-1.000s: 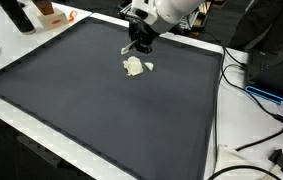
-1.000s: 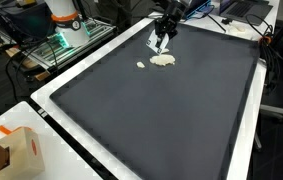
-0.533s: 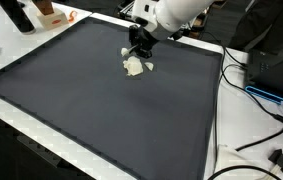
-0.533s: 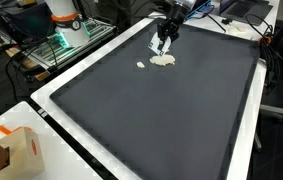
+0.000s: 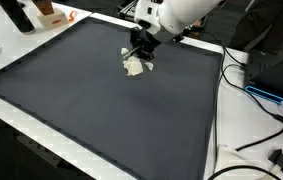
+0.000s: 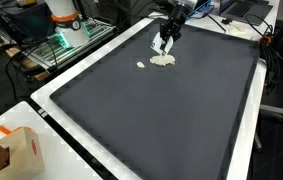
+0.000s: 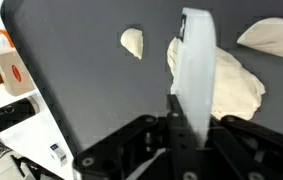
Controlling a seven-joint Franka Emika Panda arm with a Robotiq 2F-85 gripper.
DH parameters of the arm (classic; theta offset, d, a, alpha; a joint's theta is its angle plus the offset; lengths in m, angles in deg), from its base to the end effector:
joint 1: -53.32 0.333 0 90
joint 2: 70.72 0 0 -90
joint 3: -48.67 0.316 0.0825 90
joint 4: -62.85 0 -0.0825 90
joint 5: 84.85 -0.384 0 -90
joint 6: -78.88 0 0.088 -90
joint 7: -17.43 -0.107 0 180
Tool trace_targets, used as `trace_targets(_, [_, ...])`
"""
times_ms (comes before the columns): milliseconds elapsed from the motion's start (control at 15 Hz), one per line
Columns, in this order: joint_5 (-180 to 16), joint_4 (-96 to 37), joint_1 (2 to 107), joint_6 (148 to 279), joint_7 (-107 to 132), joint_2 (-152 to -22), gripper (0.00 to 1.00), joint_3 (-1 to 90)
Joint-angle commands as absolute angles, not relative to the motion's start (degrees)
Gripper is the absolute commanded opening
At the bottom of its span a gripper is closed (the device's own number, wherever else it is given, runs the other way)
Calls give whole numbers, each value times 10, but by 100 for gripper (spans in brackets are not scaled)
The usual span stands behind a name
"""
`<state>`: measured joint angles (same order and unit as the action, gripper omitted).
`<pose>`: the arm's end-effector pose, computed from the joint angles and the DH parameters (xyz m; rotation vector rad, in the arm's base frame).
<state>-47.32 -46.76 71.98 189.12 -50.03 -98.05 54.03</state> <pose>0.5493 0.1965 0.2257 2.4305 -0.4675 0.0703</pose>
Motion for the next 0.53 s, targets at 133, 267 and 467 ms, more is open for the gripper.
trace_targets(133, [-447,-466,732,1883,-498,-980,1,534])
trace_targets(267, [-439,-468,732,1884,-498,-978,1,535])
trace_targets(467, [-427,-472,732,1888,-493,-973,1,537])
